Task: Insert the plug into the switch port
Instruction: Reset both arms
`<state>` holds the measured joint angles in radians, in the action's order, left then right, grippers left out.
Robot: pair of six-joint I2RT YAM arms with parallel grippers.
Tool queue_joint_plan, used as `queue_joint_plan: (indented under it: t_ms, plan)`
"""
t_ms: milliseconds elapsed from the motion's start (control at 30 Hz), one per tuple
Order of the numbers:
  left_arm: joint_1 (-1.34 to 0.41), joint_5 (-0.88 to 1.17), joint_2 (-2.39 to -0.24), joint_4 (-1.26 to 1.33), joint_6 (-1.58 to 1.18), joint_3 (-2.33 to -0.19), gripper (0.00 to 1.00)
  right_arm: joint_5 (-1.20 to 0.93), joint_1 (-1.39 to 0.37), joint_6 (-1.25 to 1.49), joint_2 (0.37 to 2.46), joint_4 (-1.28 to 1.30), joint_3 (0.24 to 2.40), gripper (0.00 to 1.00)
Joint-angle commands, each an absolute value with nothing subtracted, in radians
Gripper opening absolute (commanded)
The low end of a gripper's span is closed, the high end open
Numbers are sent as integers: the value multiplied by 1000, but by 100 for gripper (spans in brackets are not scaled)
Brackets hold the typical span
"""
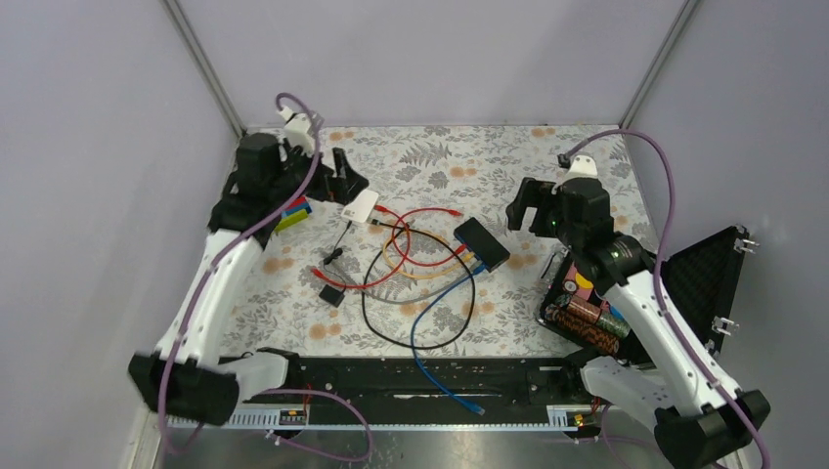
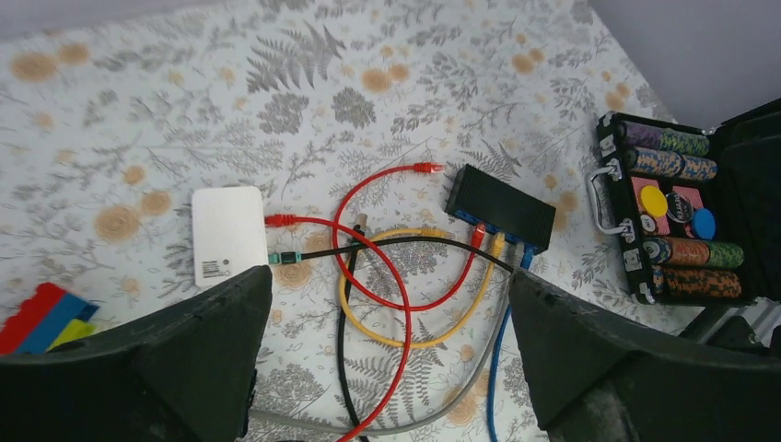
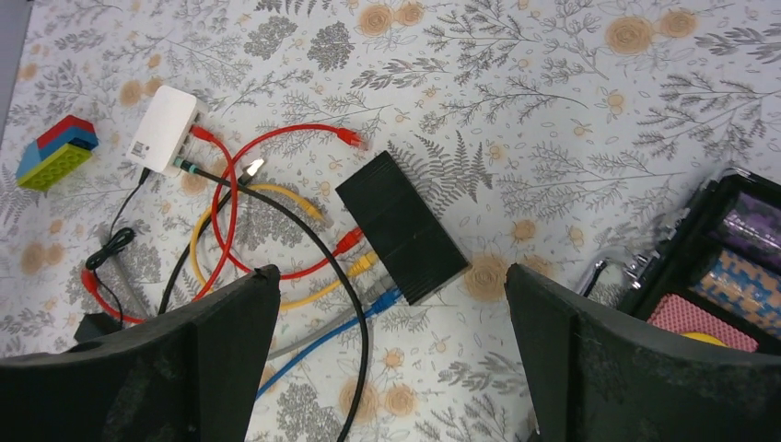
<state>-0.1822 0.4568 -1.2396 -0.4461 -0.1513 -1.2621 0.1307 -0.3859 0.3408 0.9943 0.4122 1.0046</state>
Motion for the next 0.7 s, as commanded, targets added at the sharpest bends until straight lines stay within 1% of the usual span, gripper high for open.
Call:
queue_joint_plan:
  t_ms: [0, 100, 167, 233, 300, 400, 667]
  plan:
    - [-169, 461, -1070, -421, -118, -1145, 99, 159, -391, 348, 865, 514, 1025, 99]
    - [-168, 456, -928, -354, -146, -1040, 99, 161, -392, 356, 797, 552, 1015, 99]
    - [-169, 480, -839, -255, -174, -949, 99, 150, -391, 362, 759, 552, 997, 99]
    - [-168, 497, -769, -178, -190, -845, 99, 155, -391, 369, 728, 557, 981, 99]
    - [-169, 483, -713, -143, -192, -785, 99, 167, -391, 371, 718, 568, 979, 99]
    - [-170, 474, -684, -140, -188, -750, 99, 183, -391, 366, 708, 574, 974, 100]
    - [-179, 479, -689, -165, -190, -764, 99, 218, -391, 375, 676, 587, 954, 99]
